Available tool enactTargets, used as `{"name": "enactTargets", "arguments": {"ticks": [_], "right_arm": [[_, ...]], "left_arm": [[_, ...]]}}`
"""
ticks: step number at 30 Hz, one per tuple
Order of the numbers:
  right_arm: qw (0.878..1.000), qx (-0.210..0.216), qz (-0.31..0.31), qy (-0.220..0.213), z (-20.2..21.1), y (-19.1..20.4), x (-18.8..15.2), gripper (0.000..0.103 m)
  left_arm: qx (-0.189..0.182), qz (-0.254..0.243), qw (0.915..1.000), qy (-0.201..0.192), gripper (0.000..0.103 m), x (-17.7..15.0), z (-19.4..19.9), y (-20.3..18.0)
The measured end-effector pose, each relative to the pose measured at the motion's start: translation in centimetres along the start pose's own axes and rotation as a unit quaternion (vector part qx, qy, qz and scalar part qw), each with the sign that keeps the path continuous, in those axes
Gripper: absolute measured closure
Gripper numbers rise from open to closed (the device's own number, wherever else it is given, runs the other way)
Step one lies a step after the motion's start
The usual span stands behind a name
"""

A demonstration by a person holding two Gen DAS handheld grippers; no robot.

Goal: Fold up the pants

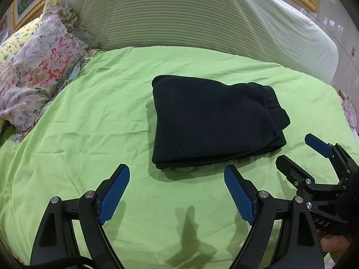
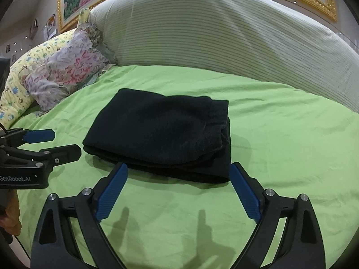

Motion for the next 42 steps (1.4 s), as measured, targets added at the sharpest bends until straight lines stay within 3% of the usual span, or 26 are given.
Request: {"name": "enactTargets", "arguments": {"ticks": [42], "right_arm": [[1.0,0.002,-0.008,0.015,-2.2,-0.4,0.7,0.005]], "left_arm": [[0.005,-0.007,0.9999,0.012,0.013,0.0,-1.8,0.0]]}}
Point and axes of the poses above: each gripper's, at about its wrist camera, not at the fingertips, and z roughly against the way its jaws point, y to its left, x to its top, the point moved 4 cm from there along -z, roughly the way its jaws point, and after that the axes turned 11 degrees about -z, right-handed, at the moved point
